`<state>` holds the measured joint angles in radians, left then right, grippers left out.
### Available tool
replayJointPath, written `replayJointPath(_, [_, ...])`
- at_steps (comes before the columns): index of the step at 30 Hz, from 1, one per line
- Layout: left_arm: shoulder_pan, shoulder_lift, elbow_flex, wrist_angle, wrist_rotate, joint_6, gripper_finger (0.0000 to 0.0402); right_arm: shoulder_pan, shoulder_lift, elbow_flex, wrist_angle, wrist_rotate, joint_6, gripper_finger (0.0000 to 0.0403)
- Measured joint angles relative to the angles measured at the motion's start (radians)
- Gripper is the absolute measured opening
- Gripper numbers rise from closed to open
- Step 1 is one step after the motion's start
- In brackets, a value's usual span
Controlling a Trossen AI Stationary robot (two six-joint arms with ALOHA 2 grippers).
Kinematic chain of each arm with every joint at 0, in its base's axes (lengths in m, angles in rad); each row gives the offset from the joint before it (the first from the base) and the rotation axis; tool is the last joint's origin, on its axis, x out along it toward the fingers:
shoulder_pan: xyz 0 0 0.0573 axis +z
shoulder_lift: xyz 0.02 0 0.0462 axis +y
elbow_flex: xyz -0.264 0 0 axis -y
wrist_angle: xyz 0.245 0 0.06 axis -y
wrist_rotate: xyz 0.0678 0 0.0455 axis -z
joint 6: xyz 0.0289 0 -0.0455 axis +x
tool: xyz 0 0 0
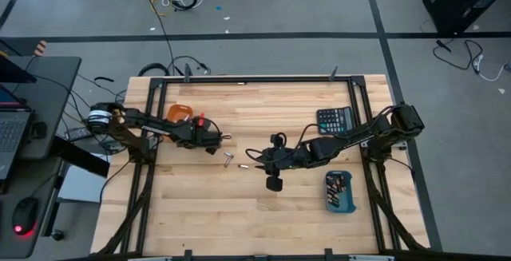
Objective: Sort batteries
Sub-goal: Put the silver battery into the orange bin
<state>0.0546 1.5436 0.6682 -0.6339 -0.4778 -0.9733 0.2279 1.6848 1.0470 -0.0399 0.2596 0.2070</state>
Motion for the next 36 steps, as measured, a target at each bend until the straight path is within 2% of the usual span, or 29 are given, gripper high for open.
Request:
replayJointPath(5, [-0.023, -0.014, 0.006, 0.003, -0.01, -0.019, 0.0008, 0.0, 0.0, 0.0, -0.001, 0.0, 0.0, 0.0115])
replayJointPath(8, [-0.042, -0.028, 0.036, 0.0, 0.024, -0.023, 0.0007, 0.0, 0.0, 0.0, -0.006, 0.0, 0.0, 0.0115])
replayJointPath(13, [-0.063, -0.059, 0.094, -0.022, -0.009, 0.041, 0.0007, 0.0, 0.0, -0.001, -0.009, 0.0, 0.0, 0.0115])
replayJointPath(16, [-0.067, -0.084, 0.143, -0.088, -0.023, 0.102, 0.0006, 0.0, 0.0, -0.001, -0.015, 0.0, 0.0, 0.0115])
replayJointPath(19, [-0.053, -0.117, 0.201, -0.24, -0.102, 0.117, 0.0006, 0.0, 0.0, -0.005, -0.014, 0.0, 0.0, 0.0115])
replayJointPath(22, [-0.028, -0.157, 0.241, -0.414, -0.215, 0.056, 0.0003, 0.0, 0.0, -0.014, -0.013, 0.0, 0.009, 0.0115])
replayJointPath(25, [0.022, -0.205, 0.242, -0.54, -0.254, 0.007, 0.0001, 0.0, 0.0, -0.03, -0.005, 0.0, 0.026, 0.0115])
replayJointPath(30, [0.101, -0.253, 0.199, -0.565, -0.256, -0.002, 0.0001, 0.0, 0.0, -0.055, 0.027, 0.0, 0.03, 0.0115])
replayJointPath(36, [0.109, -0.256, 0.177, -0.556, -0.261, -0.048, 0.0001, 0.0, 0.0, -0.068, 0.054, 0.0, 0.031, 0.0115])
